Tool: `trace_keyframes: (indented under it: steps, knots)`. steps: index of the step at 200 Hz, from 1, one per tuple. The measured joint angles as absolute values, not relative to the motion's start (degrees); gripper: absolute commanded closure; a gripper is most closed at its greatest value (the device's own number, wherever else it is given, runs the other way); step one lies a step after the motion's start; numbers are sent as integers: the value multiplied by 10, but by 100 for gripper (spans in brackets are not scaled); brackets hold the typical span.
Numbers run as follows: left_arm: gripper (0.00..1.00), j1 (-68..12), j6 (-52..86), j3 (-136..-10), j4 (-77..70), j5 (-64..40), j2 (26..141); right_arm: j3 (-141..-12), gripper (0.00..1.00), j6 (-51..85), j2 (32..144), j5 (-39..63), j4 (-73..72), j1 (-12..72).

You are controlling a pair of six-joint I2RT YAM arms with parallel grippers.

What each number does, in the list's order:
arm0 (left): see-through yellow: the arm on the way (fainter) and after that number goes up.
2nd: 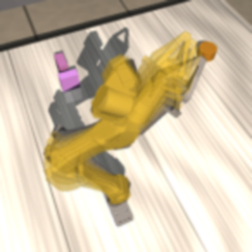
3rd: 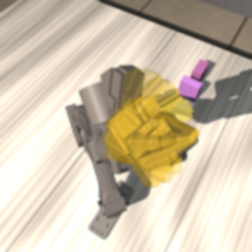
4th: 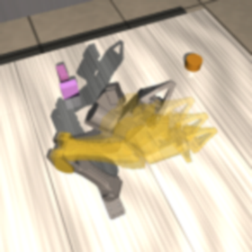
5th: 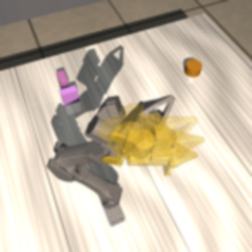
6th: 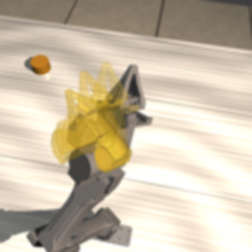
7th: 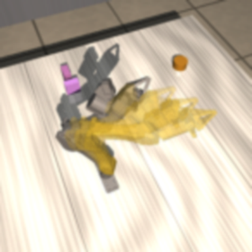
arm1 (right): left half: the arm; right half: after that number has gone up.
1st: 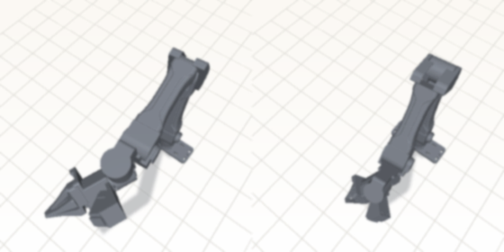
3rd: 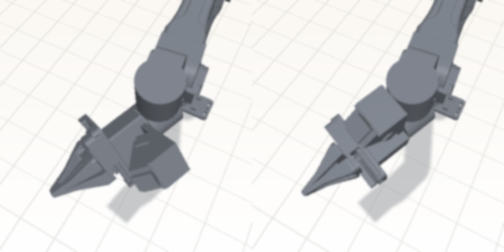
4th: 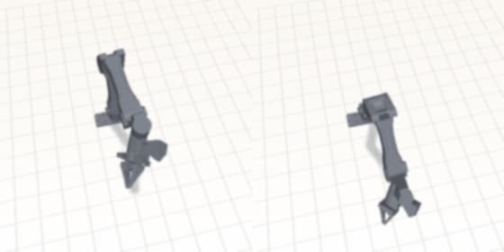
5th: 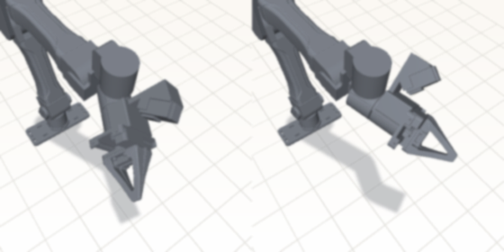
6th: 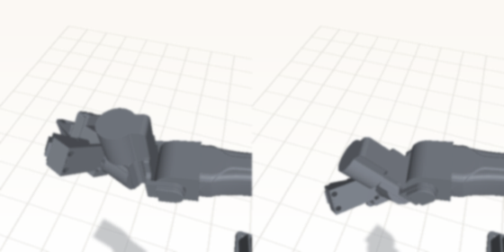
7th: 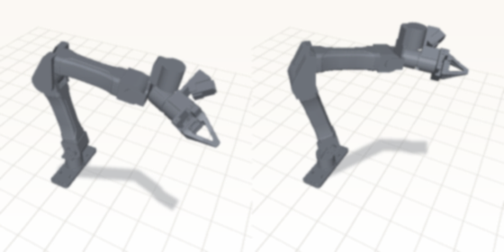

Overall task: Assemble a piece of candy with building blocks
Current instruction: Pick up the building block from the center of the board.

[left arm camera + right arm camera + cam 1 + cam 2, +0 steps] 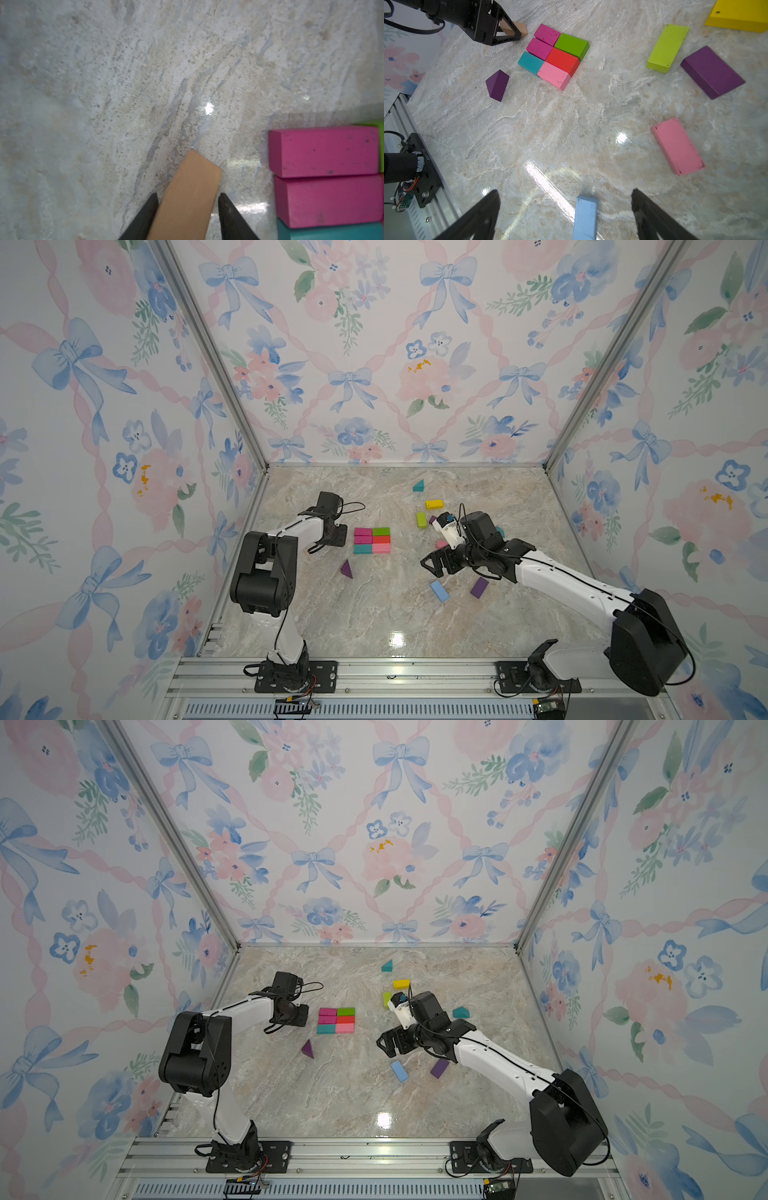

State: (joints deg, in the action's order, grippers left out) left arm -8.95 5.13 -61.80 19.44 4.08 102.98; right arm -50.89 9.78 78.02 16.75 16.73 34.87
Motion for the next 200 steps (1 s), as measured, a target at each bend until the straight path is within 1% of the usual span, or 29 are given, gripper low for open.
trace_keyframes:
  steps: [37,78,102,125,151,170,200]
  knots:
    - [57,-90,51,-618,194,41,1023,-509,1,98,780,168,167,349]
    - [71,-87,54,-618,194,37,1022,-509,1,98,780,168,167,349]
    - [73,-85,56,-618,194,34,1021,-509,1,98,780,168,167,349]
    - [80,-82,57,-618,194,28,1021,-509,1,98,780,168,167,349]
    - [81,-79,62,-617,195,20,1013,-509,1,98,780,168,168,349]
    - [82,-78,71,-615,199,4,985,-509,1,98,780,168,168,349]
    - [81,-82,102,-608,196,-67,907,-510,1,100,780,168,170,349]
